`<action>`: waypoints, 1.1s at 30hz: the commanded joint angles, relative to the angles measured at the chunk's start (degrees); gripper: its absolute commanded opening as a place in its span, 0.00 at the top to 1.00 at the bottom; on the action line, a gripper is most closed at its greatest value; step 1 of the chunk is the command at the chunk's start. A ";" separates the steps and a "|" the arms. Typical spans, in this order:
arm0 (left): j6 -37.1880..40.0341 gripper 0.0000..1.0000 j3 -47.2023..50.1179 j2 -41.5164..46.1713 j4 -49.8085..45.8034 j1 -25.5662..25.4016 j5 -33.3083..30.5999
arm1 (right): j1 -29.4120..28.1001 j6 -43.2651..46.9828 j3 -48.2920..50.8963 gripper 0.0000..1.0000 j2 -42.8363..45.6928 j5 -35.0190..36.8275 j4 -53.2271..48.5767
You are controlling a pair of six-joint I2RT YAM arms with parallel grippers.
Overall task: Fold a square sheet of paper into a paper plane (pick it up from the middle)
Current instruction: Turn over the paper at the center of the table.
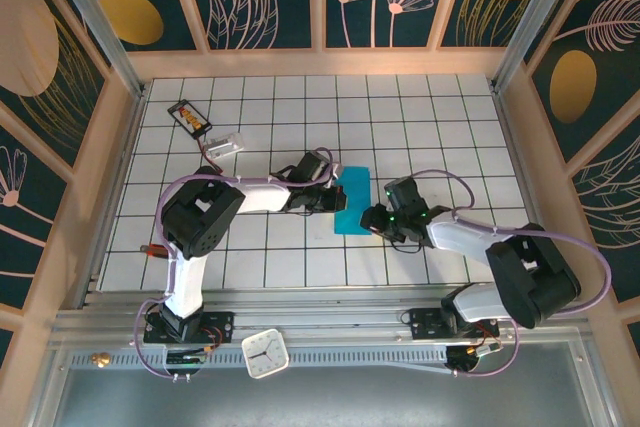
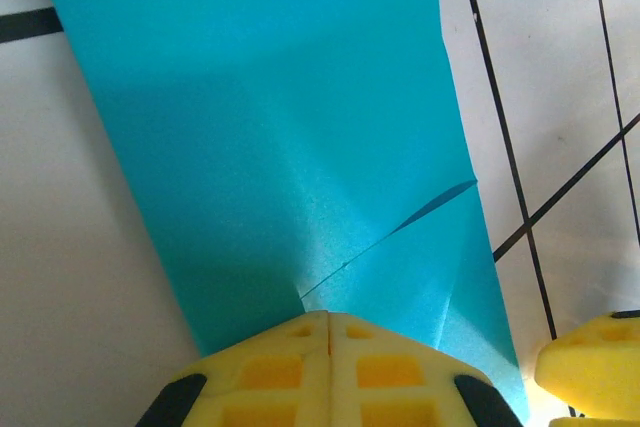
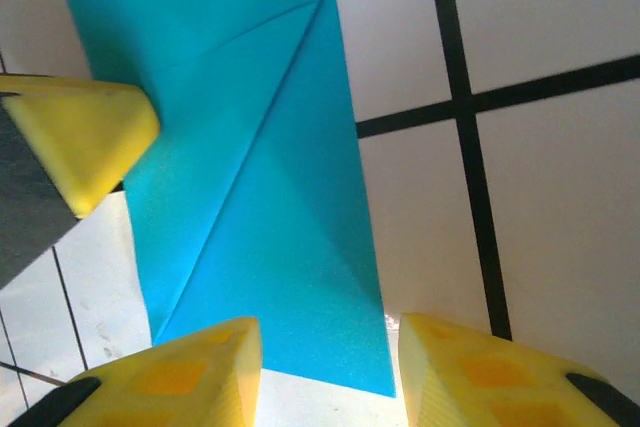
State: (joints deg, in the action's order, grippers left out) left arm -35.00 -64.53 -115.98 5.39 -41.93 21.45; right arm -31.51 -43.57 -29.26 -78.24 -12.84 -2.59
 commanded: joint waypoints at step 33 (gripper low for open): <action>3.01 1.00 1.78 -1.54 -3.28 0.05 -0.59 | 3.43 -1.14 11.85 0.57 3.15 -12.66 30.81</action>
State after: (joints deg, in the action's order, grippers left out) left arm -33.21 -63.53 -115.87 7.27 -41.93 21.98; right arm -29.21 -45.12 -19.00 -76.01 -22.70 21.39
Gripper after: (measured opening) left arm 0.056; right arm 0.428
